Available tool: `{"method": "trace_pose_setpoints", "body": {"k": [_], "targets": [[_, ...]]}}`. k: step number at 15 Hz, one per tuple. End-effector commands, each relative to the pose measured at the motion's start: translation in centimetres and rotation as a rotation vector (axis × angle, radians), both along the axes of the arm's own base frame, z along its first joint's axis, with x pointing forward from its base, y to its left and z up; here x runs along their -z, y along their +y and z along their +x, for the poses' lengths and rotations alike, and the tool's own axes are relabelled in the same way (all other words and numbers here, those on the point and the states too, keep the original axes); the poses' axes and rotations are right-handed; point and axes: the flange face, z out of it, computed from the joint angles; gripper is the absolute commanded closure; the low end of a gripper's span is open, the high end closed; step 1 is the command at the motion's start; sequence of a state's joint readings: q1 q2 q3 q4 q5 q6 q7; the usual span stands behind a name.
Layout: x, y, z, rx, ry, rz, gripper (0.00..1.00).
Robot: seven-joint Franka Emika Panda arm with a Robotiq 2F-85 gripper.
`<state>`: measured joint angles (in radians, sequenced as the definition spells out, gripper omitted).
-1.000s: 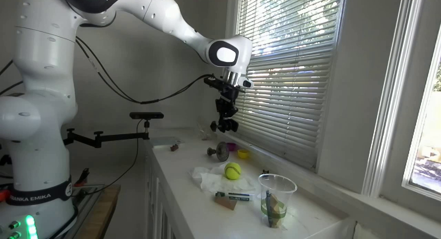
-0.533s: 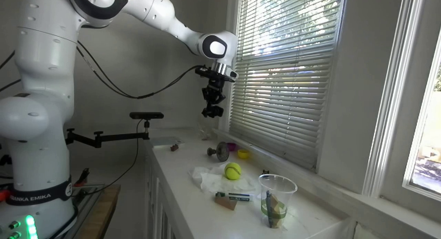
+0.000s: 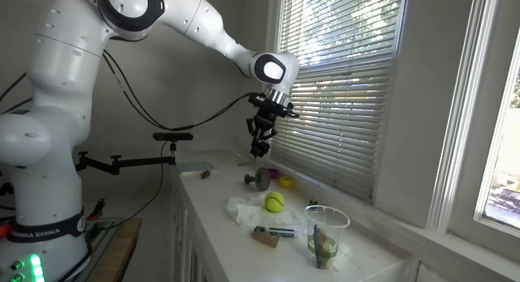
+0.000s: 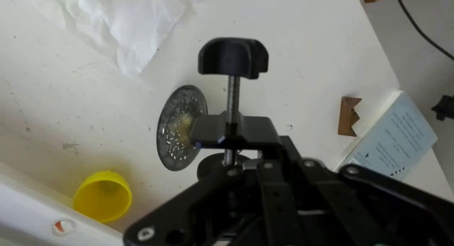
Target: Move the black object to the left
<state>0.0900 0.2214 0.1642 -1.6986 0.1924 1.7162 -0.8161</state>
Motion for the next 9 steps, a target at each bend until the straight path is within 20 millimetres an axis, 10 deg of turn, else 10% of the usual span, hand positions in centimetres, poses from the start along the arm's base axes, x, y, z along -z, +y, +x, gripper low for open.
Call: {"method": "trace_pose_setpoints", "body": {"k": [1, 9], "targets": [[0.0, 0.2, 1.1, -0.138, 0.010, 0.006, 0.98], [-0.4, 5.2, -0.4, -0.339, 0.050, 0.002, 0.98]]}}
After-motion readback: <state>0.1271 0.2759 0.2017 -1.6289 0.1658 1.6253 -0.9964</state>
